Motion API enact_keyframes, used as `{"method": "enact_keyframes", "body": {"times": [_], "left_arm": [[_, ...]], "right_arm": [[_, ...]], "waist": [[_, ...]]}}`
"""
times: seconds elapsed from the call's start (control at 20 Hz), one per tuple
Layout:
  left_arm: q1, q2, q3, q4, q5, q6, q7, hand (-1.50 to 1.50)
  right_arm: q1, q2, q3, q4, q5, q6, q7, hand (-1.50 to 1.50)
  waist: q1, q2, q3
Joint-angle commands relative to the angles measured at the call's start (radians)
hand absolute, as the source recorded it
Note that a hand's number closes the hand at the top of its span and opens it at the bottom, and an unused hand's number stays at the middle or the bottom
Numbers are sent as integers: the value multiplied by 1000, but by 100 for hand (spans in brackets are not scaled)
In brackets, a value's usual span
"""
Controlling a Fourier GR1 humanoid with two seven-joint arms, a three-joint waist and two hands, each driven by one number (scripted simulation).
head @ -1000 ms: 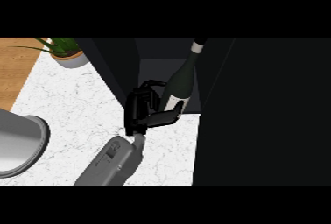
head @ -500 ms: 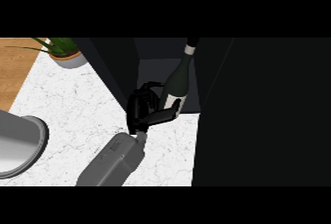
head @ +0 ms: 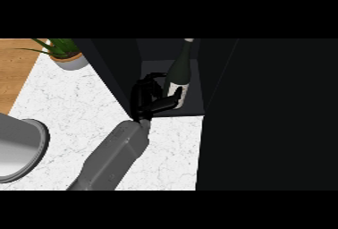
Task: Pick up the wine, place it into the cabinet and close the cabinet
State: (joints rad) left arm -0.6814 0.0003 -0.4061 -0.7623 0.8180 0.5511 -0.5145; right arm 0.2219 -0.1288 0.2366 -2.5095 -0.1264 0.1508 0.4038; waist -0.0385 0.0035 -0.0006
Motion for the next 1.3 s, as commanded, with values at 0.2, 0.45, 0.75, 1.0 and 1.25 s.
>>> {"method": "enact_keyframes", "body": {"times": [0.2, 0.45, 0.75, 1.0, 1.25], "left_arm": [[-125, 0, 54, 143, 59, -40, -5, 150], [-216, 0, 64, 225, 94, -17, -34, 150], [-322, 8, 107, 346, 9, 22, -33, 150], [-423, 58, 120, 458, -22, 88, 31, 150], [-488, 91, 77, 554, -97, 167, 49, -150]], "right_arm": [[66, -12, -41, -191, -143, 18, 64, -150], [-12, 27, 46, -147, -55, -16, 94, -150], [57, 21, 25, -160, -71, 10, 59, -150], [9, 20, -7, -143, -101, -2, 92, -150], [3, 29, -8, -74, -81, 27, 15, -150]], "waist": [[1, -1, 1], [-5, 3, -1], [-3, 1, 0], [-7, 7, 0], [-13, 9, 1]]}}
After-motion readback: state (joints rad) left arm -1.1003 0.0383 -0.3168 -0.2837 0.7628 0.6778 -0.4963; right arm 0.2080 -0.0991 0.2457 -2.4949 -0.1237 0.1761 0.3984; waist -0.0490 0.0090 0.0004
